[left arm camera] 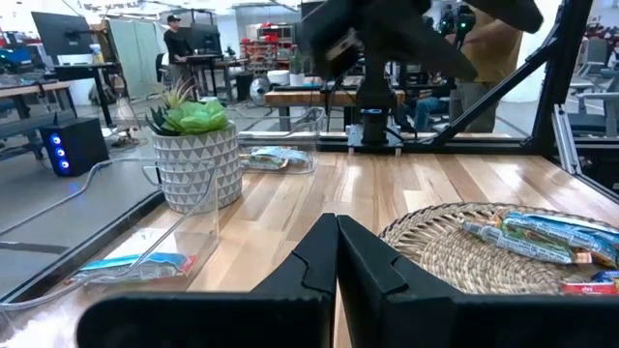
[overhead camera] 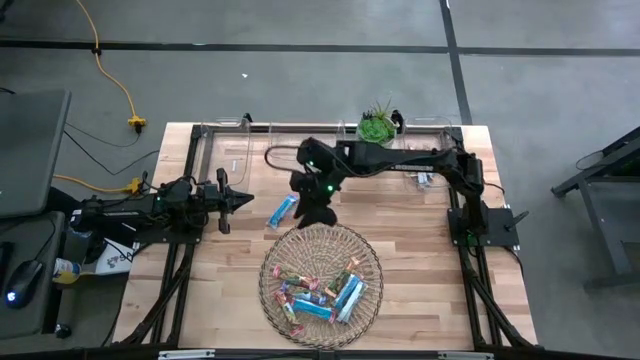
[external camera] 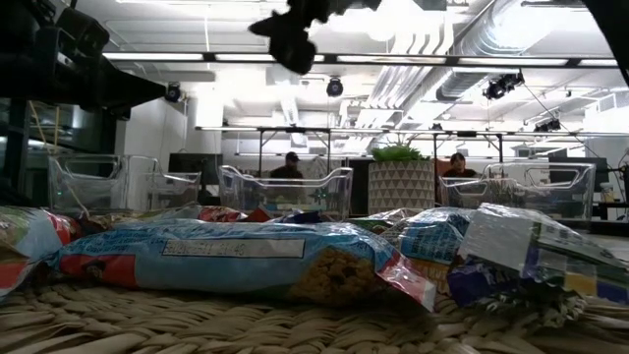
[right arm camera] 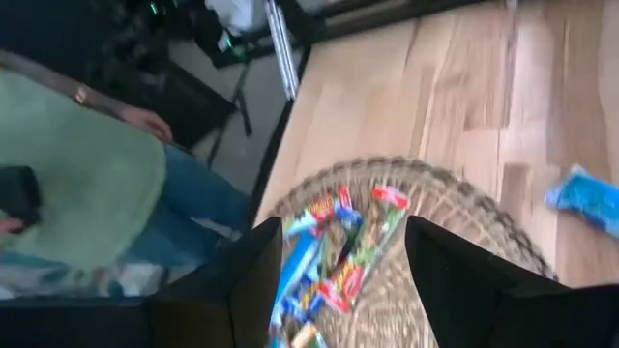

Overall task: Pick and place Granola Bars by type
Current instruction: Put the red granola bar into the middle transparent bin

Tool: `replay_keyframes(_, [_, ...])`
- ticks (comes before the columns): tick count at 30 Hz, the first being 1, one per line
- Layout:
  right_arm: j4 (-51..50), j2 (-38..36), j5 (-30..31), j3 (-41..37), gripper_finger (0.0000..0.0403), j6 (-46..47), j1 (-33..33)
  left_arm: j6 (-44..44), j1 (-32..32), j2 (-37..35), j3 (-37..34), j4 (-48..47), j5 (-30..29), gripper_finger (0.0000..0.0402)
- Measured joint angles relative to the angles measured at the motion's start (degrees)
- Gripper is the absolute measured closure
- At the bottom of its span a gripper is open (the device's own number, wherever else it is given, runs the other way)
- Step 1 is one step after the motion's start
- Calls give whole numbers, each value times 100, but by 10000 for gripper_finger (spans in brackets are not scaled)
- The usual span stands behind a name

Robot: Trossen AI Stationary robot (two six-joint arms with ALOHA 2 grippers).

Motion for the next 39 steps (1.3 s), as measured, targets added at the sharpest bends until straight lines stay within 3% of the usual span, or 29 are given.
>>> replay_keyframes(10, [-1560, -160, 1947, -2, 198, -590, 756, 0, 1, 0, 1, 0, 0, 399])
replay_keyframes(15, [-1443, -154, 3277, -92, 198, -2, 1134, 0, 0, 0, 0, 0, 0, 399])
replay_keyframes(21, [-1041, -22, 4154, -87, 198, 237, 1637, 0, 0, 0, 0, 0, 0, 399])
replay_keyframes(28, [-515, 291, 4393, -90, 198, 965, 2008, -1, 1, 0, 0, -1, 2, 399])
replay_keyframes(39, [521, 951, 4610, -90, 199, 1332, 2390, -2, 2, 2, 0, 0, 0, 399])
